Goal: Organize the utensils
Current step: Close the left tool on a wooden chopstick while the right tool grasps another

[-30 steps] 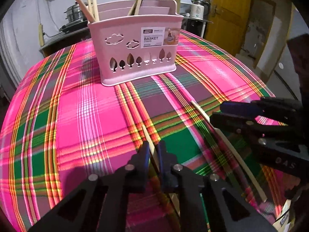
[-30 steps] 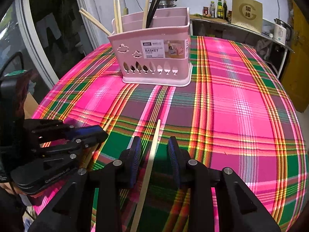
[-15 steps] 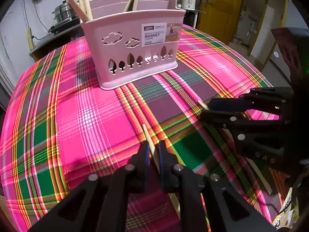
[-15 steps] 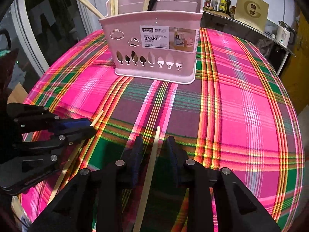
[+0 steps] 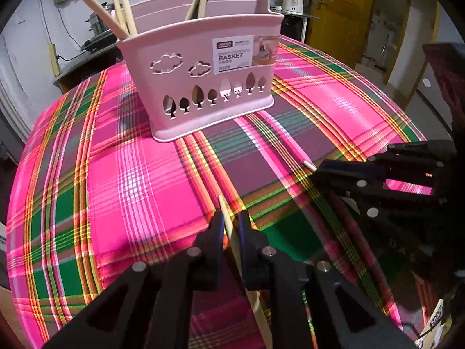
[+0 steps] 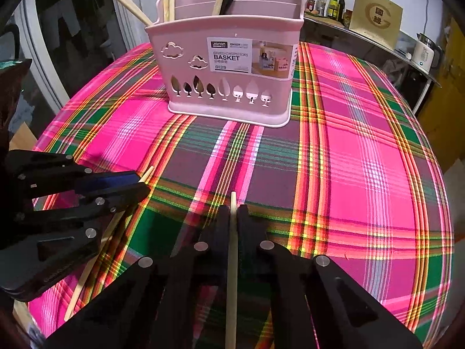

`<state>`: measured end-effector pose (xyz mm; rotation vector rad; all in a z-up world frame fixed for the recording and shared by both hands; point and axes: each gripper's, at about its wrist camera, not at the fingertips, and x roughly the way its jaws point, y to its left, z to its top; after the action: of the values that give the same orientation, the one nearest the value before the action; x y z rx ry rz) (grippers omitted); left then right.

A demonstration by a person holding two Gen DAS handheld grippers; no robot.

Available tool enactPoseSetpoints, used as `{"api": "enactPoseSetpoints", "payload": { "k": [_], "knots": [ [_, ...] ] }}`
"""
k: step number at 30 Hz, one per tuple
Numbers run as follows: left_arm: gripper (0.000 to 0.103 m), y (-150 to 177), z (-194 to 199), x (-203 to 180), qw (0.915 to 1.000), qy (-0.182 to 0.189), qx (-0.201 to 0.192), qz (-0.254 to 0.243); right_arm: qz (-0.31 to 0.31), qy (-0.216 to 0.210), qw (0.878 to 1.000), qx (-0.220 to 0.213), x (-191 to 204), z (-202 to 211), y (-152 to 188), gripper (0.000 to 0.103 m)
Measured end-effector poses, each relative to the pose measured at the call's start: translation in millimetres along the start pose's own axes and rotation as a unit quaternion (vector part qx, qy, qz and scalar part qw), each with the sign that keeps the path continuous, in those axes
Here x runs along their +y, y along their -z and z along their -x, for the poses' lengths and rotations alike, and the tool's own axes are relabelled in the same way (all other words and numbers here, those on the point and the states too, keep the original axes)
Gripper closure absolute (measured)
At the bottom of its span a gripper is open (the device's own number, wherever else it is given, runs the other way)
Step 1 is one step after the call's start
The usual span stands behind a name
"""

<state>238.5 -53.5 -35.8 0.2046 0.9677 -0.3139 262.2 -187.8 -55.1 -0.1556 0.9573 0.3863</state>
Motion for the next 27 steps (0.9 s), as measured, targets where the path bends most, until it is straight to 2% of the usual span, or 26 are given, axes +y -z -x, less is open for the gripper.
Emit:
{"api": "enactPoseSetpoints", "payload": {
  "k": [8,12,27],
  "knots": [
    [0.097,-4,0,0,0.9999,0.007,0.009,0.000,-0.006,-0.006,1.000,-0.008,-1,6,-2,0.098],
    [0.097,-9,9,1,0.9999,0.013,0.001,-0.001,-0.010,-0.013,1.000,-0.023,-5,17,-6,0.098],
    [0.097,-42,87,23,0.9940,0.025,-0.103,0.027,-0.030,-0.025,0.992,-0.118,-17,89,-36,0.098]
  ]
}}
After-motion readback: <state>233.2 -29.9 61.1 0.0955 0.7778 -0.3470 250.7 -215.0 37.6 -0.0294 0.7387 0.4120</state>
